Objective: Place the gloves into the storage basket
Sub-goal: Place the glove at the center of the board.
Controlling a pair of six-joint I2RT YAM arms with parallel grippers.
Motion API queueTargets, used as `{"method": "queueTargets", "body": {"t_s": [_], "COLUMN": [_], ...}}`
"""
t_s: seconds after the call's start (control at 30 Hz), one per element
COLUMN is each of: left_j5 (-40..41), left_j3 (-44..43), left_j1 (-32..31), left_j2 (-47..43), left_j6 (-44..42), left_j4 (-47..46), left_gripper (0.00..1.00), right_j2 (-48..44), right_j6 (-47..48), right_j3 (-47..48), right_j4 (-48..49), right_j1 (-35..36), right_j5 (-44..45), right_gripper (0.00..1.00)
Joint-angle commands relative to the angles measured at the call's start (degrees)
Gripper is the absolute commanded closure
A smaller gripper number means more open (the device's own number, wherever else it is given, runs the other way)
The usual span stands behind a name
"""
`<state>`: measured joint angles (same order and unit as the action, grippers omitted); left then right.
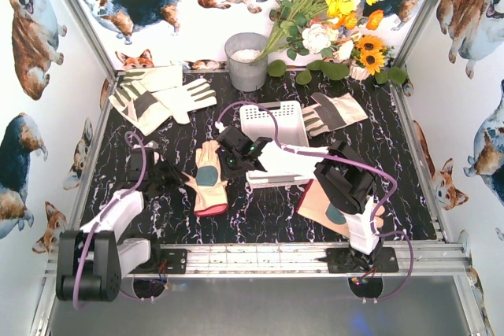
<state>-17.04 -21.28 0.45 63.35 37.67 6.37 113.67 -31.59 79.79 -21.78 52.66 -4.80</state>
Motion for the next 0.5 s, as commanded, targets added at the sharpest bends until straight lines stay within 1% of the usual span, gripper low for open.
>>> {"method": "queueTargets", "body": {"t_s": [0.0,0.07,0.2,0.27,0.33,0.47], "left_j5": [-1.9,-2.0,-4.1,-6.6,-8.5,-8.6], "left_j3": [-3.5,-5.3,-8.5,-8.9,-8.5,-6.2], "left_j1": [-0.3,-0.7,-1.7,-2.4,-3.8,-7.3], "left_j2": [-5.0,-7.6,-12.2,-13.0,-12.8,-11.2], "left_j6": [-2.0,-2.3,-2.6,-1.8,-0.4,2.5], "left_j4": [6.3,9.1,12.6,12.4,11.1,5.6], "left_gripper": [0.71,0.66,0.65,0.68,0.74,0.80], "right_j2": [-0.5,-0.6,-0.8,-1.0,-1.0,-0.8], "right_j6": [1.5,1.9,2.1,2.2,2.2,2.1], "right_j3": [-1.5,-1.6,-1.4,-1.4,-1.4,-1.5], "right_j4": [2.2,2.4,2.4,2.5,2.5,2.6], "right_j1": [-0.8,-0.8,-0.8,-0.8,-0.8,-0.8], "right_j5": [-1.1,-1.6,-2.2,-2.2,-2.2,-2.3], "right_gripper": [0.95,0.96,0.96,0.96,0.96,0.96]}}
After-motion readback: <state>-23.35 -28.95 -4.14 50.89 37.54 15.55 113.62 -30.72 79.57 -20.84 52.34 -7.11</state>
